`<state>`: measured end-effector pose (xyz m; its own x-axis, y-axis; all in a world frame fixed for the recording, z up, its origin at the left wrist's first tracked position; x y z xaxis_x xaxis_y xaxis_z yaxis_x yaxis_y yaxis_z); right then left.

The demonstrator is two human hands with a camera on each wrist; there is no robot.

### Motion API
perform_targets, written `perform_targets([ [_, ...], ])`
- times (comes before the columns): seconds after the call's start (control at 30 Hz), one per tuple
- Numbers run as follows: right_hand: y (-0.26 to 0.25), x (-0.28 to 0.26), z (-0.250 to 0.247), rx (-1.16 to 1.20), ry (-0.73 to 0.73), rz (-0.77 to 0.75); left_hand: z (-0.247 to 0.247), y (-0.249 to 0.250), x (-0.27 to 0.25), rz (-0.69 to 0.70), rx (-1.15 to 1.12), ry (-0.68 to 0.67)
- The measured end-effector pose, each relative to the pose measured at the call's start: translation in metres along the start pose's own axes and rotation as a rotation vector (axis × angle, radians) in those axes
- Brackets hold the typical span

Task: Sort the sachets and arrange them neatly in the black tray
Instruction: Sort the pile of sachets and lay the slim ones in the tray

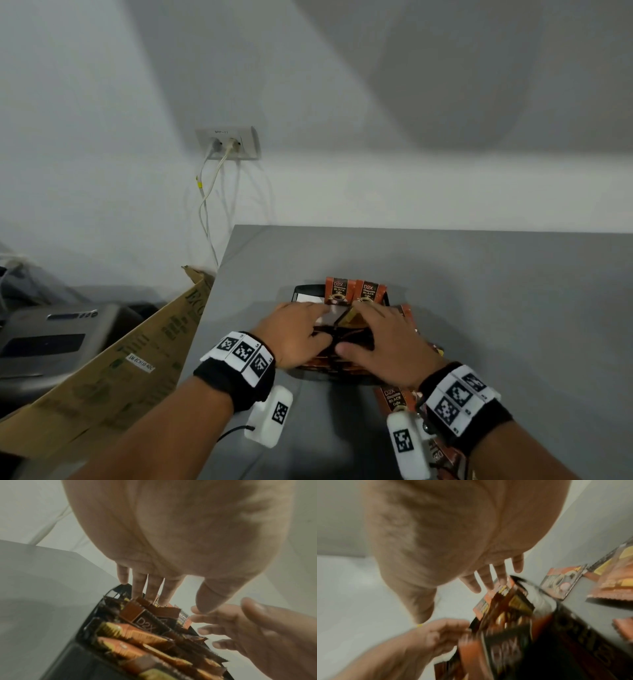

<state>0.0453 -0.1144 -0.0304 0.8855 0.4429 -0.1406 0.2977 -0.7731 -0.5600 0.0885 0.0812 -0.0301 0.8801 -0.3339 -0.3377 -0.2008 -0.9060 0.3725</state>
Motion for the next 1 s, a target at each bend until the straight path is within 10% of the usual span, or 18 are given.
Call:
perform_targets([
  [0.13,0.047,-0.022,-0.038,0.106,0.268,0.229,-0.009,0.016,0.0,0.051,-0.022,0.154],
  [0.27,0.093,-0.049,-0.044,-0.081,0.079,0.374,-0.008,0.065,0.0,0.199,0.02,0.224],
  [0.63,0.118,-0.065,0.017,-0.261,-0.077,0.194,0.082,0.153,-0.014,0.581,0.67,-0.054],
  [1.0,0.129,-0.066,0.013,-0.143,0.046,0.25,0.107,0.149,-0.011,0.592,0.777,0.087],
])
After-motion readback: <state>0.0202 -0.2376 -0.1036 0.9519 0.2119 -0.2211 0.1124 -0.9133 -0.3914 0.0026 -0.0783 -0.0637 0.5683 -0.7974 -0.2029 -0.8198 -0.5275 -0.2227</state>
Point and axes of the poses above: each hand's wrist, its own x-axis towards the middle knuckle, its own z-axis out of the palm, y = z × x, the point moved 2 cm from there along x, towards the middle knuckle, and after that the axes turned 13 degrees about -z, right-handed, at the moved point
